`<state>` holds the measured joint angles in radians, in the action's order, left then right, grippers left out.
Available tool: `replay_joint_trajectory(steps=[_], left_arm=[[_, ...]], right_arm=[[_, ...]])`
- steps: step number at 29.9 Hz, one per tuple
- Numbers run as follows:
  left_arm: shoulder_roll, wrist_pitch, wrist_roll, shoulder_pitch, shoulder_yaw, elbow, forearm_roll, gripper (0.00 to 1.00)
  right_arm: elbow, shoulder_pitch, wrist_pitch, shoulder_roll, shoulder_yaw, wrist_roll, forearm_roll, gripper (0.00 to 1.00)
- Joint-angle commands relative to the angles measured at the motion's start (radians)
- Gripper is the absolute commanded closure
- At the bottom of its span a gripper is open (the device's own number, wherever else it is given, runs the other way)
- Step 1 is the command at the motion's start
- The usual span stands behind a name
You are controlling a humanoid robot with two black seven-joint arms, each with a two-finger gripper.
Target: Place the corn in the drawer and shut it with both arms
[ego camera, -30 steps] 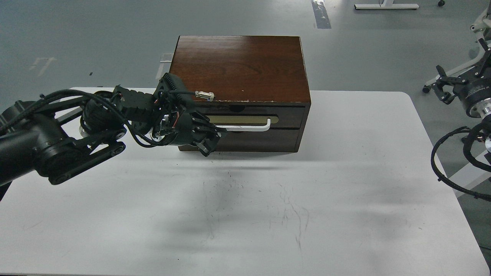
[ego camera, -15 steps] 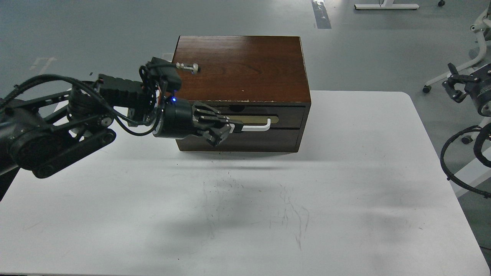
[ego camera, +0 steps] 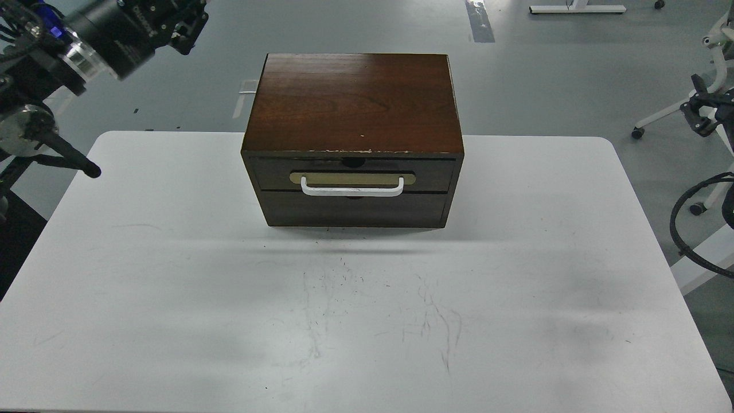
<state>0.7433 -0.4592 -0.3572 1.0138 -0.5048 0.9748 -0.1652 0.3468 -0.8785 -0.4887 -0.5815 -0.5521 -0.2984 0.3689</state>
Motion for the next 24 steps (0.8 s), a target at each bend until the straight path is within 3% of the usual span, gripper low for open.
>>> replay_joint_trajectory(steps=[1,5,11,17,24], left_arm=[[-0.008,-0.003,0.038,-0.015,0.0,-0.106,0.284,0.04],[-0.048,0.01,0.038,-0.047,-0.003,-0.208,0.351,0.03],[-0.076,-0.012,0.041,-0.144,-0.063,-0.245,0.45,0.03],[-0.185,-0.029,0.072,-0.17,-0.092,-0.433,0.481,0.03],[-0.199,-0.029,0.076,-0.195,-0.138,-0.492,0.49,0.03]], right_arm=[[-0.021,-0.007,0.0,0.012,-0.023,0.001,0.002,0.0],[-0.043,-0.023,0.0,0.037,-0.081,0.007,0.002,0.0],[-0.043,-0.03,0.0,0.074,-0.094,0.019,0.007,0.0],[-0.042,-0.03,0.0,0.126,-0.127,0.058,0.018,0.0],[-0.04,-0.03,0.0,0.17,-0.173,0.151,0.064,0.0]])
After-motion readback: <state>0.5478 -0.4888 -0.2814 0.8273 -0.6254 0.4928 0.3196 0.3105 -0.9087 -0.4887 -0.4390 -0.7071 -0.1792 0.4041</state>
